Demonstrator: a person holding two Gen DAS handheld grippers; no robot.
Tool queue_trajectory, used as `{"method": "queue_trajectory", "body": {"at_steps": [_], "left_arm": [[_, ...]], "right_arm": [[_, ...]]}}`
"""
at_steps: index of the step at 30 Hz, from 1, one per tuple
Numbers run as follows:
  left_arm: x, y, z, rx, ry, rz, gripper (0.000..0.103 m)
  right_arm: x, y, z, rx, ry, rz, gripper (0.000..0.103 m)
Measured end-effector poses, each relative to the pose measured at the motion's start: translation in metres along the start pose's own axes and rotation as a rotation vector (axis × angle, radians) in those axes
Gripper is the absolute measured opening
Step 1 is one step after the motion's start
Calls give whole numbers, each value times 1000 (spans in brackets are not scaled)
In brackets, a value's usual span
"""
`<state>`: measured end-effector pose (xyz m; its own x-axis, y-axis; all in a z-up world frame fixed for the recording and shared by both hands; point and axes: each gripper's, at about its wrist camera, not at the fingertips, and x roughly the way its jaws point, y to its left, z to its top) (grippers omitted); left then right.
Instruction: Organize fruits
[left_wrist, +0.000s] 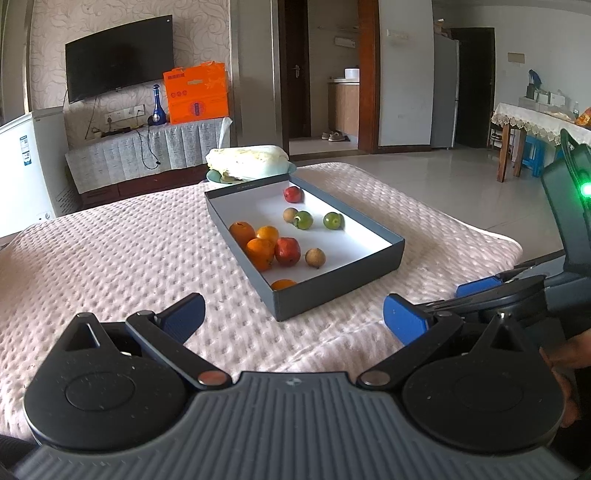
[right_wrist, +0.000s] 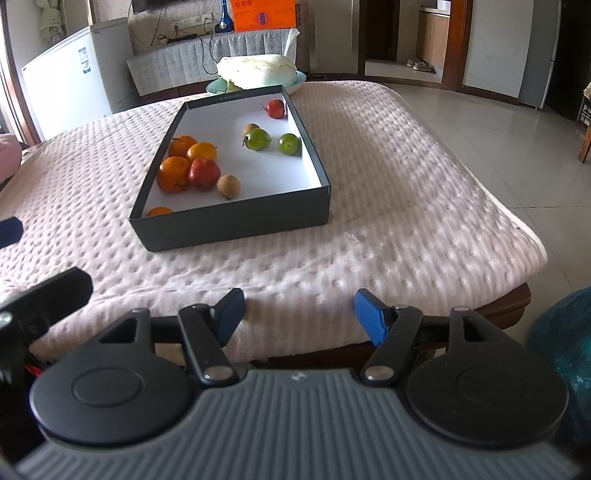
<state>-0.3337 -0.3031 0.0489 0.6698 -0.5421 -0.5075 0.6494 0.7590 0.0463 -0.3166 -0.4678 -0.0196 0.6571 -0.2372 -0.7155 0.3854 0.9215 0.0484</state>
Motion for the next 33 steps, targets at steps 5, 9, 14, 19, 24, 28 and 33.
{"method": "queue_trajectory", "body": {"at_steps": [5, 9, 14, 19, 24, 28, 33], "left_arm": [[1, 1, 1, -11, 5, 8, 103], [1, 3, 2, -25, 8, 5, 103], [0, 4, 1, -24, 2, 3, 103], [0, 5, 1, -37, 2, 8, 103], [1, 5, 2, -31, 2, 5, 103], [1, 5, 1, -27, 1, 3, 103], [-1, 4, 1, -25, -11, -2, 103]], "right_arm": [[0, 0, 0, -5, -1, 1, 69], [1, -1, 0, -7, 3, 1, 69], [1, 1, 0, -9, 2, -8, 69], [2, 1, -1, -21, 3, -11, 69], [2, 1, -1, -24, 5, -11, 69], [1, 2, -1, -25, 4, -12, 69], [2, 3, -2, -34, 3, -17, 69]]}}
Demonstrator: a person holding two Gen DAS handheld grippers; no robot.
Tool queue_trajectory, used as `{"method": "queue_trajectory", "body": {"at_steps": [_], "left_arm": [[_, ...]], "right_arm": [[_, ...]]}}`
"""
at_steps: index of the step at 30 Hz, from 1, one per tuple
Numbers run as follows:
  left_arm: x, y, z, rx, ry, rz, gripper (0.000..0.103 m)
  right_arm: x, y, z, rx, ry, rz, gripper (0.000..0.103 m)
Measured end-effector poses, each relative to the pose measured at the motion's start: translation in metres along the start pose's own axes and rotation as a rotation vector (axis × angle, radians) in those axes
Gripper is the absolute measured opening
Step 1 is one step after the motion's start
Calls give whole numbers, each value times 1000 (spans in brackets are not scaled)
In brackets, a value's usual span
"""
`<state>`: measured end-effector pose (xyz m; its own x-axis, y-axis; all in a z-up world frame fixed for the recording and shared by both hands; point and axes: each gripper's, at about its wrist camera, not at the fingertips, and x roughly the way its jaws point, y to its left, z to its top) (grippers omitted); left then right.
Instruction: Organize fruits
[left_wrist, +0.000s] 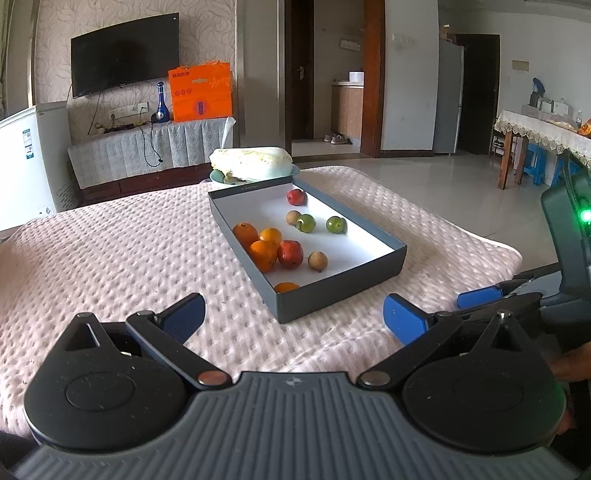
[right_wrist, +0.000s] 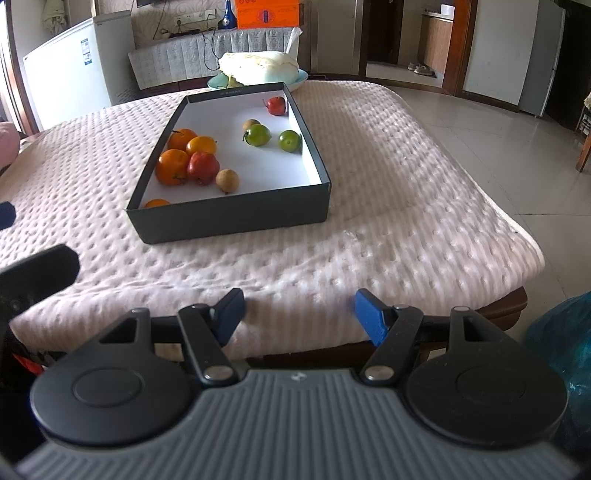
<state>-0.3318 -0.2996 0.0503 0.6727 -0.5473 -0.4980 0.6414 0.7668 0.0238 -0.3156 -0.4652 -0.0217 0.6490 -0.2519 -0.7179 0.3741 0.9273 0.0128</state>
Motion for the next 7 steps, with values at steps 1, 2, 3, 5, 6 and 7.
{"method": "queue_trajectory", "body": {"at_steps": [1, 2, 3, 5, 6, 7], "left_arm": [[0, -2, 0, 6, -3, 2, 103], [0, -3, -1, 20, -7, 11, 103], [-1, -4, -1, 29, -14, 27, 103], [-2, -3, -2, 15, -19, 25, 103], [-2, -2, -1, 5, -17, 14, 103], [-2, -2, 1, 1, -19, 6, 103]], "right_arm": [[0, 0, 0, -1, 0, 0, 69], [0, 0, 0, -1, 0, 1, 69], [0, 0, 0, 0, 1, 1, 69], [0, -1, 0, 3, 1, 4, 69], [0, -2, 0, 4, 0, 4, 69], [0, -1, 0, 4, -1, 4, 69]]}}
